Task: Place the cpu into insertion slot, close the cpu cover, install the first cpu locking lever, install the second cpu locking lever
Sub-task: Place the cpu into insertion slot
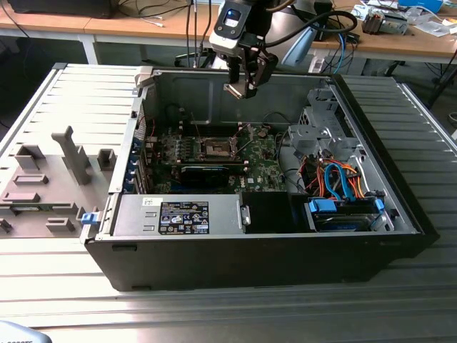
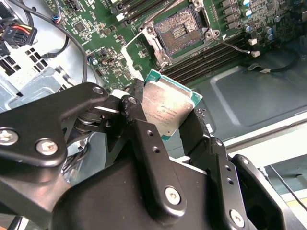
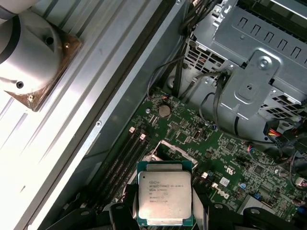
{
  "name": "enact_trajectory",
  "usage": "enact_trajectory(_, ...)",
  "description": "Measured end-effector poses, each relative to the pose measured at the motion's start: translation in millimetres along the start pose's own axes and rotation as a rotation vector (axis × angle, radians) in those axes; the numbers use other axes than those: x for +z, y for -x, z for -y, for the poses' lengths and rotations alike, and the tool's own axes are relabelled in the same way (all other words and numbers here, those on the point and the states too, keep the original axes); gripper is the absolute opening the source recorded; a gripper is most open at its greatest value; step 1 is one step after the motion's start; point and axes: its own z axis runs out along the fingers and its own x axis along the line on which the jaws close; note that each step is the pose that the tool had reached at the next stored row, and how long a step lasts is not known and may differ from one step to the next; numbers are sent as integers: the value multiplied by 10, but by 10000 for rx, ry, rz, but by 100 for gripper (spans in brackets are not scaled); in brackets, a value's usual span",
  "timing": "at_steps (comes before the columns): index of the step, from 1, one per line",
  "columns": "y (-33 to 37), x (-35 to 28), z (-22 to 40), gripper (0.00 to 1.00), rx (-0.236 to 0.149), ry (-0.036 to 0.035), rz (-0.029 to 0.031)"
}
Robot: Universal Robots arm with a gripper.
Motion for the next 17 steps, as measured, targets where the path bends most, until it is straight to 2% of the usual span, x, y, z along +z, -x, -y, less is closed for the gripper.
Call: enact_trajectory(17, 0, 0, 0, 55, 130, 6, 10)
